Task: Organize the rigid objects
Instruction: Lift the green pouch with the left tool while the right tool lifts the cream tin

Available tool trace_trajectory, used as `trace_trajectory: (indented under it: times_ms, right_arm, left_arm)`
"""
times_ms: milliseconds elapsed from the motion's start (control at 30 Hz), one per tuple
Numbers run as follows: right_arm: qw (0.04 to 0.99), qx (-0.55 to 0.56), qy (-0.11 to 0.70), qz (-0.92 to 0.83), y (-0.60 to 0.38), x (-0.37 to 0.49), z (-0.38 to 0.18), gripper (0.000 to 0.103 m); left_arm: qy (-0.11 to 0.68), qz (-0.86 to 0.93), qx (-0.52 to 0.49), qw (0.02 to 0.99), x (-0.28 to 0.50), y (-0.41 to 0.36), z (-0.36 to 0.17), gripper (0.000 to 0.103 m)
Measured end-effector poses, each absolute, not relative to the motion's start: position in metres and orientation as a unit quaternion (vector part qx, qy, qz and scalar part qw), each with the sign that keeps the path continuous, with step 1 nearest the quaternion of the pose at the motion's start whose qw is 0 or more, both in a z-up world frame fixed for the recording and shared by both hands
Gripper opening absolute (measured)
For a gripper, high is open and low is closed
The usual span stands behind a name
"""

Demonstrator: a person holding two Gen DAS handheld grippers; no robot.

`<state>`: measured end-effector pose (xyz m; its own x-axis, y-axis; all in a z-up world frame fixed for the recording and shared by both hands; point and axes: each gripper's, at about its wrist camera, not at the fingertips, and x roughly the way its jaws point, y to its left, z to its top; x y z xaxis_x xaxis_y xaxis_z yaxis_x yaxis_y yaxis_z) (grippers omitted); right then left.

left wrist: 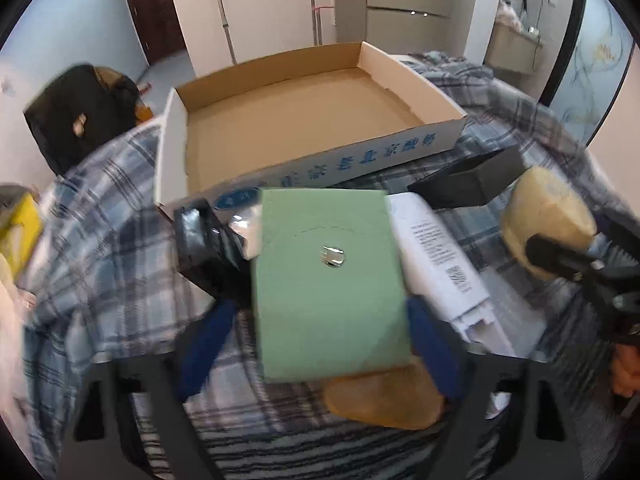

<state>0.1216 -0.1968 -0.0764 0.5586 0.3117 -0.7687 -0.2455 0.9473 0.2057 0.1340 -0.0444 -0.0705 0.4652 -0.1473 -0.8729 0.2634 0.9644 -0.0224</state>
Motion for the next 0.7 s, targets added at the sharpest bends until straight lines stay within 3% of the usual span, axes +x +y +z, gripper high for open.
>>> trace_trajectory:
  times_ms: [700]
  right_arm:
    - [0.884, -0.002, 0.447, 0.138, -0.202, 0.087, -0.063, 0.074]
  left_arm:
    - [0.551, -0.146, -0.005, 0.822, 0.013, -0.017, -0.057, 0.07]
